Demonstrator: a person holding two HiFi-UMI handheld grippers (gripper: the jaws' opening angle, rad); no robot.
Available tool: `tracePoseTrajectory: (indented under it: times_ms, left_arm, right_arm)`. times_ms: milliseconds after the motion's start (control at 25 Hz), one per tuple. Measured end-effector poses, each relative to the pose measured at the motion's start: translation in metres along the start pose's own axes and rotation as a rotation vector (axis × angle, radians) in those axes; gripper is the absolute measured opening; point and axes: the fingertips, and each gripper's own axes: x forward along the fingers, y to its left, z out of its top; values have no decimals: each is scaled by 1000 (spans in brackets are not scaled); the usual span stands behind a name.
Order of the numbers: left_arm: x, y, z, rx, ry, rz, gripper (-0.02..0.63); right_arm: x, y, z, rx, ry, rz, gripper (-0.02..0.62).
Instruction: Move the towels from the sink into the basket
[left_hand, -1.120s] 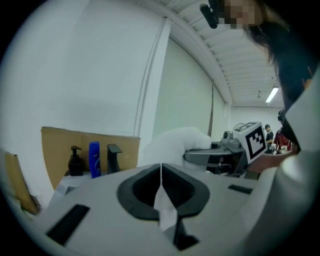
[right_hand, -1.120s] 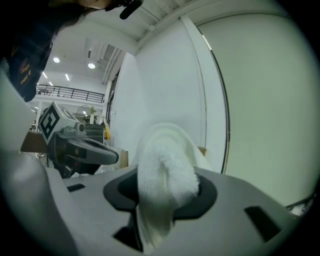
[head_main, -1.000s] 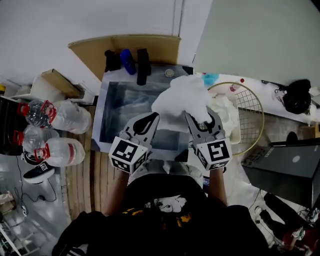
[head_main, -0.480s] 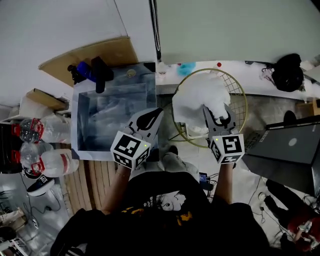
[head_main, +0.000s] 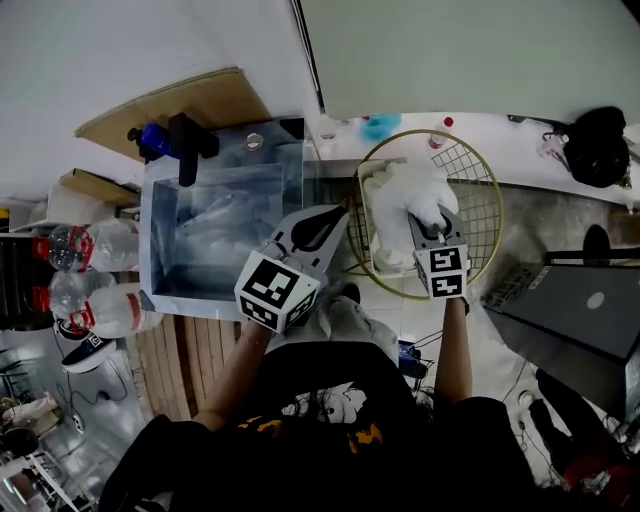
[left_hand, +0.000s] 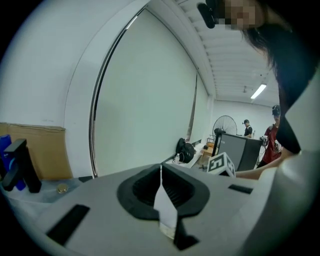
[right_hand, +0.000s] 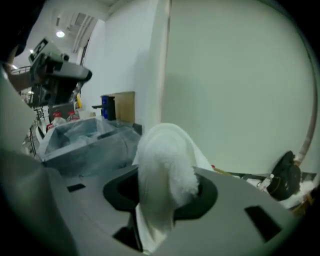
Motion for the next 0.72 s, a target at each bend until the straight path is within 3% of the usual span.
tracePoseTrajectory:
  times_ms: [160,360,520,720]
  left_arm:
    - [9,4,-2,9,25,13,11]
    - [13,10,-7,4,49,32,11]
    - [12,13,-13,-3,68,40,11]
    - [8,19,-23,-30,85,56,11]
  right_arm:
    - [55,19,-49,-66,141,98,149]
    - [112,45,-104,-22,283,206,152]
    - [144,55,-149,128,374,227,155]
    - [162,41,-177,342,377,184,160]
